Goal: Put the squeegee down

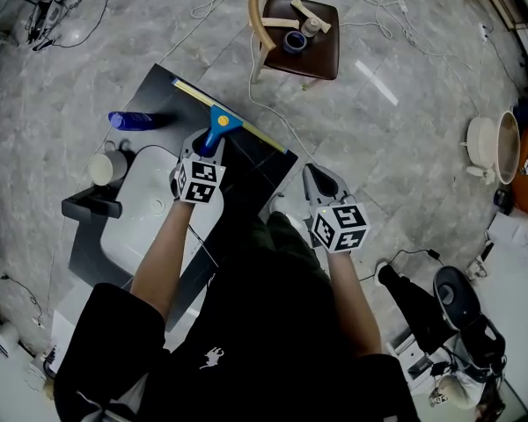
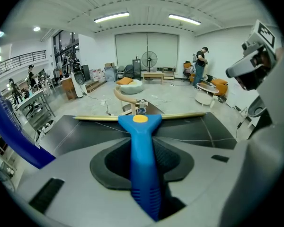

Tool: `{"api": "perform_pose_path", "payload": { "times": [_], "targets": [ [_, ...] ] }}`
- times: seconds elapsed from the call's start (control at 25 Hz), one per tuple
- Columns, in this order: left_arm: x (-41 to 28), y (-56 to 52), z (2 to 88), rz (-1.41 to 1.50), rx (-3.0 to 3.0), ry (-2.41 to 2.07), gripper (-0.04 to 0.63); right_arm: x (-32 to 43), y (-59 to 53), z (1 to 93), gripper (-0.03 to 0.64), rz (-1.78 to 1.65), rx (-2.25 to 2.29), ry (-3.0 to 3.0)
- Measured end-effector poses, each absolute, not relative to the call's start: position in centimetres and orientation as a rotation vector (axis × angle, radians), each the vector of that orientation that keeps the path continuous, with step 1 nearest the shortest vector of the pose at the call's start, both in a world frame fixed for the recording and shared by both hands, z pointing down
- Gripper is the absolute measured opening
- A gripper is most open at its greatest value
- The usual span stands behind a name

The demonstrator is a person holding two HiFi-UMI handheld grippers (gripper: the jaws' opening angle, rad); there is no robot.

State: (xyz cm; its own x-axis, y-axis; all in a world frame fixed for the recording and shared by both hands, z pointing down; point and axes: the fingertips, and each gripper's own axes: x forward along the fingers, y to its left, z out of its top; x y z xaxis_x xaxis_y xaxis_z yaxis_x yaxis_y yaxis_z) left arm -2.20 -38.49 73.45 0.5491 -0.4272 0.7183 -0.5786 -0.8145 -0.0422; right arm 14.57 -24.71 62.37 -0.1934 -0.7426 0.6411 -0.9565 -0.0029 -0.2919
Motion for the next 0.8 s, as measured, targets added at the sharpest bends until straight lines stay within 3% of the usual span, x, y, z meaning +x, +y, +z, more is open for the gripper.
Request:
{"api": "perform_pose_path", "payload": {
  "times": [0.44, 0.68, 0.8],
  "targets": [
    [-2.4, -38.5, 73.7, 1.125, 2.580, -0.852, 0.135, 14.4, -24.1, 61.5, 0.002, 0.965, 1.802, -1.977],
    [-2.8, -38.6, 73.1, 1.058, 2.552, -0.862, 0.248, 14.2, -23.6, 60.4, 0.002, 0.936, 1.826, -1.978],
    [-3.4, -38.2, 72.1, 1.027, 2.565, -0.876, 0.270, 14.2, -23.4, 59.4, 0.002, 0.912, 1.846, -1.987]
  ]
}}
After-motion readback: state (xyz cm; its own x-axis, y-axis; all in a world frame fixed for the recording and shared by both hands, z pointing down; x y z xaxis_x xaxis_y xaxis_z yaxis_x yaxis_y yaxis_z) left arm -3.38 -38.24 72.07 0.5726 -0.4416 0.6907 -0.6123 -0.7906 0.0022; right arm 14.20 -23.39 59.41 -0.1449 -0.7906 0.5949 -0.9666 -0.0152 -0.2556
